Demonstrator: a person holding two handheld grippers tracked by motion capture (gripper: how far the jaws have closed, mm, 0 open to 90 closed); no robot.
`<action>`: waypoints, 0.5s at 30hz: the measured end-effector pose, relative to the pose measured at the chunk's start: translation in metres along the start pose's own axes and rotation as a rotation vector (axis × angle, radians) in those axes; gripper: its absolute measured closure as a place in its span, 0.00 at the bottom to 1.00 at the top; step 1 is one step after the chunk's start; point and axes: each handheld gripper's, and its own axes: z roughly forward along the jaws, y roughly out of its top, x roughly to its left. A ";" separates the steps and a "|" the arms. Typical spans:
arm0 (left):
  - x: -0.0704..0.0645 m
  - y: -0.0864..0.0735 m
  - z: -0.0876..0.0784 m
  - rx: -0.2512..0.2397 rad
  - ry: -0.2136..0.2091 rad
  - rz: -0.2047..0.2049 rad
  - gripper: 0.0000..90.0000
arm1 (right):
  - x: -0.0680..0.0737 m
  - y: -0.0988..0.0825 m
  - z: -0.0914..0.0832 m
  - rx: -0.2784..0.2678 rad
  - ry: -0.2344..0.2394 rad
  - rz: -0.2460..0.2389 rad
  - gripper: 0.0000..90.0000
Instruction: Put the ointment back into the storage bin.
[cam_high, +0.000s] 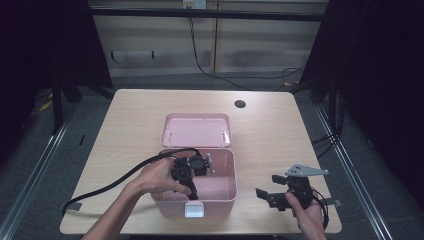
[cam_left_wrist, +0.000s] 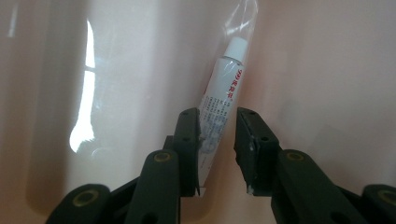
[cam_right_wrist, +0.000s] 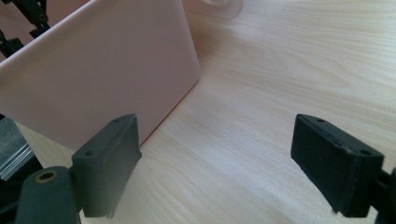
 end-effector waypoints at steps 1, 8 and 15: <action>0.000 0.000 -0.002 -0.011 0.007 0.005 0.80 | 0.000 0.000 0.000 0.000 -0.001 0.000 0.16; -0.001 -0.004 -0.015 -0.058 0.040 -0.015 0.80 | 0.000 0.000 0.000 -0.003 -0.001 0.000 0.17; -0.008 -0.009 -0.027 -0.105 0.088 -0.030 0.79 | 0.000 0.000 0.000 -0.003 0.000 -0.001 0.16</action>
